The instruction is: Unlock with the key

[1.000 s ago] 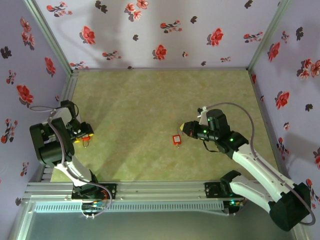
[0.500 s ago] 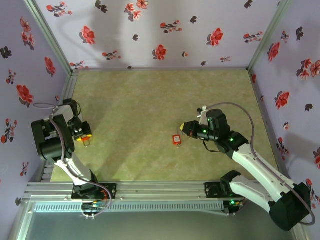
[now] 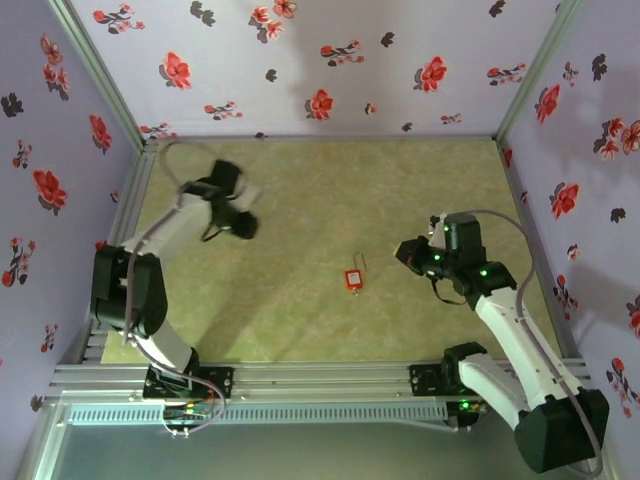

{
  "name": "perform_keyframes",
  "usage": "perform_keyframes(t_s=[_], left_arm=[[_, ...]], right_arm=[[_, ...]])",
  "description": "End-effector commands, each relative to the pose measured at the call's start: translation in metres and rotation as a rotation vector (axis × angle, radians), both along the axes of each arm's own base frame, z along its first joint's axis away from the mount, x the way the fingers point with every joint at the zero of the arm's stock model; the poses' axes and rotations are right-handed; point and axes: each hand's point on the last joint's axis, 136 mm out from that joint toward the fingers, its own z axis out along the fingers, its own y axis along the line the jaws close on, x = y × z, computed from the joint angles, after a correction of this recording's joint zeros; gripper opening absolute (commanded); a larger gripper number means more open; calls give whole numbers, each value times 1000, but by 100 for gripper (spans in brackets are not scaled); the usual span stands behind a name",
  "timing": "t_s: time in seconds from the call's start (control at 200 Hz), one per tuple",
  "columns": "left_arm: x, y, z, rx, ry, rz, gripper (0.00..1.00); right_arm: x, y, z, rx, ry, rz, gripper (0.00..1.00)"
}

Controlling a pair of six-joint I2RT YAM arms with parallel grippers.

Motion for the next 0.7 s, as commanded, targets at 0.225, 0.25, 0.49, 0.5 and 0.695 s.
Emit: perform_keyframes(t_s=[0.225,0.25,0.49,0.5,0.695], left_arm=[[-81,-155,60,98,-342,-1025,0],[-85,-160,60,104,-356,-1058,0],[-108,-183,60,113,-394,-1190,0],[-109,-184,61,112,-397,-1192,0],[-120,-196,63,103,-414,-1228,0]], right_arm=[[-30,27,48,127,-69,239,0],[-32,29,49,142,-69,247,0],[-45,46,53,191,-88,313,0],[-46,47,53,193,-86,317,0],[-51,66,43,182,-72,375,0]])
